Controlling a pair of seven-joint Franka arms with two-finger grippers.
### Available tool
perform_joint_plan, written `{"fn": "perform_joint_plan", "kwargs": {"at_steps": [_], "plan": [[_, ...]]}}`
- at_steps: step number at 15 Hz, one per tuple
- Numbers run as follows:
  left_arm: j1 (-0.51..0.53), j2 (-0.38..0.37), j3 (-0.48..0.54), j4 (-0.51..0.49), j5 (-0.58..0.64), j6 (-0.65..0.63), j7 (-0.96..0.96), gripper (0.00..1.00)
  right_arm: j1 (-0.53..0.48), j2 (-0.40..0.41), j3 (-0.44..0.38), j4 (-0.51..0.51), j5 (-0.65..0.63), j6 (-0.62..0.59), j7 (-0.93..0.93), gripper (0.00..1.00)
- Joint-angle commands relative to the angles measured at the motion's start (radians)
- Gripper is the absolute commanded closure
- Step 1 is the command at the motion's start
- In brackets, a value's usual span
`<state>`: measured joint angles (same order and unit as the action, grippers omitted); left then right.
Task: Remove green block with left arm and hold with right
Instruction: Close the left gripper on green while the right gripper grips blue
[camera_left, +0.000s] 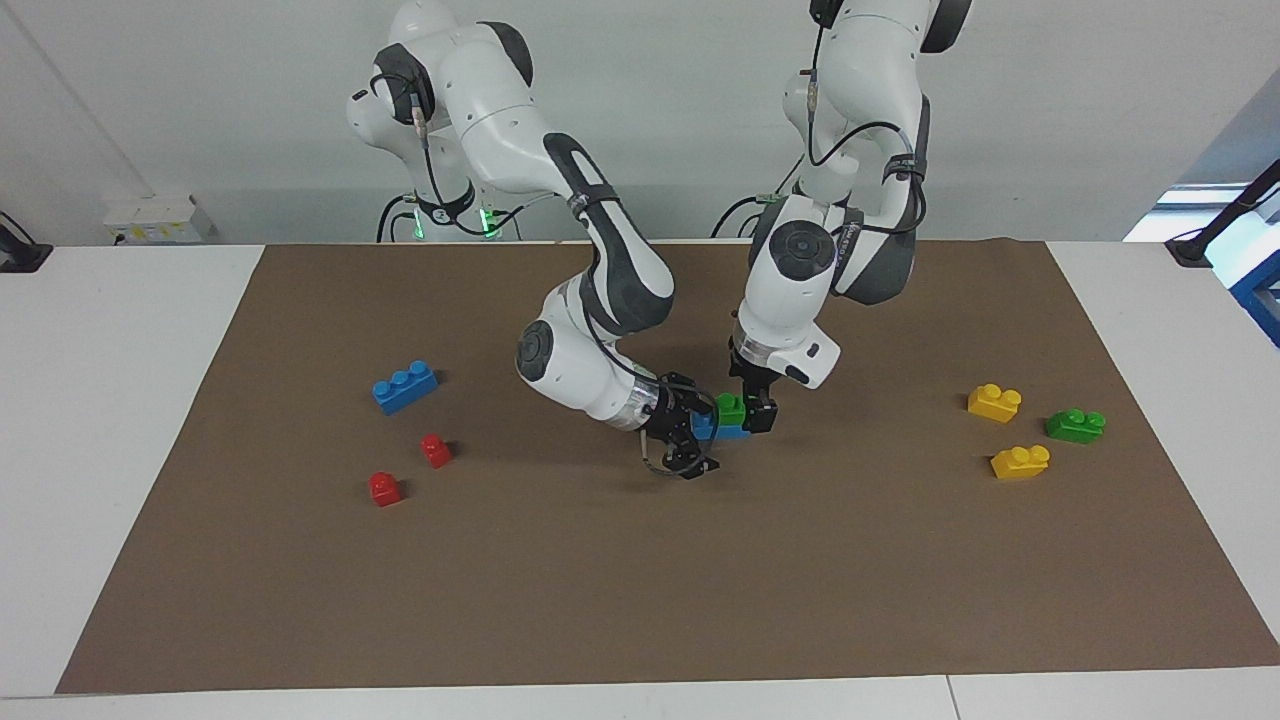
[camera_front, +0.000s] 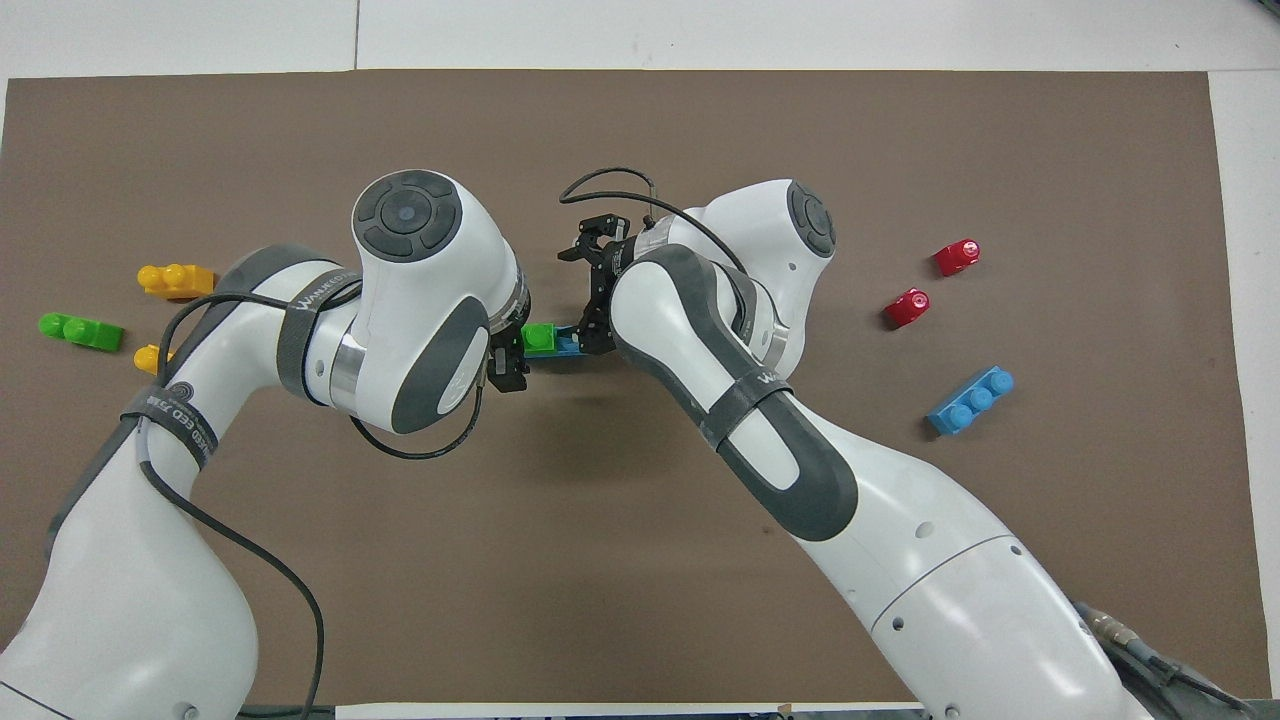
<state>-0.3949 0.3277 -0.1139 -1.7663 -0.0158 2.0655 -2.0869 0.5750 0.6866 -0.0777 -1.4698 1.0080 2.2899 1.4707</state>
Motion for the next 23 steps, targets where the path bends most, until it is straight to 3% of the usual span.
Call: {"fn": "perform_joint_plan", "kwargs": {"at_steps": [1, 7, 15, 23], "plan": [[-0.022, -0.019, 0.013, -0.021, 0.017, -0.016, 0.010, 0.00, -0.017, -0.047, -0.001, -0.046, 0.008, -0.053, -0.016, 0.00], [-0.021, -0.030, 0.011, -0.038, 0.016, -0.018, 0.018, 0.00, -0.059, -0.142, -0.002, -0.155, 0.007, -0.119, -0.093, 0.00], [-0.004, -0.076, 0.013, -0.035, 0.008, -0.064, 0.060, 0.00, -0.037, -0.141, -0.001, -0.195, 0.009, -0.090, -0.115, 0.00], [0.010, -0.094, 0.013, -0.032, -0.004, -0.082, 0.073, 0.00, 0.032, -0.098, 0.001, -0.195, 0.026, 0.068, -0.109, 0.00]]}}
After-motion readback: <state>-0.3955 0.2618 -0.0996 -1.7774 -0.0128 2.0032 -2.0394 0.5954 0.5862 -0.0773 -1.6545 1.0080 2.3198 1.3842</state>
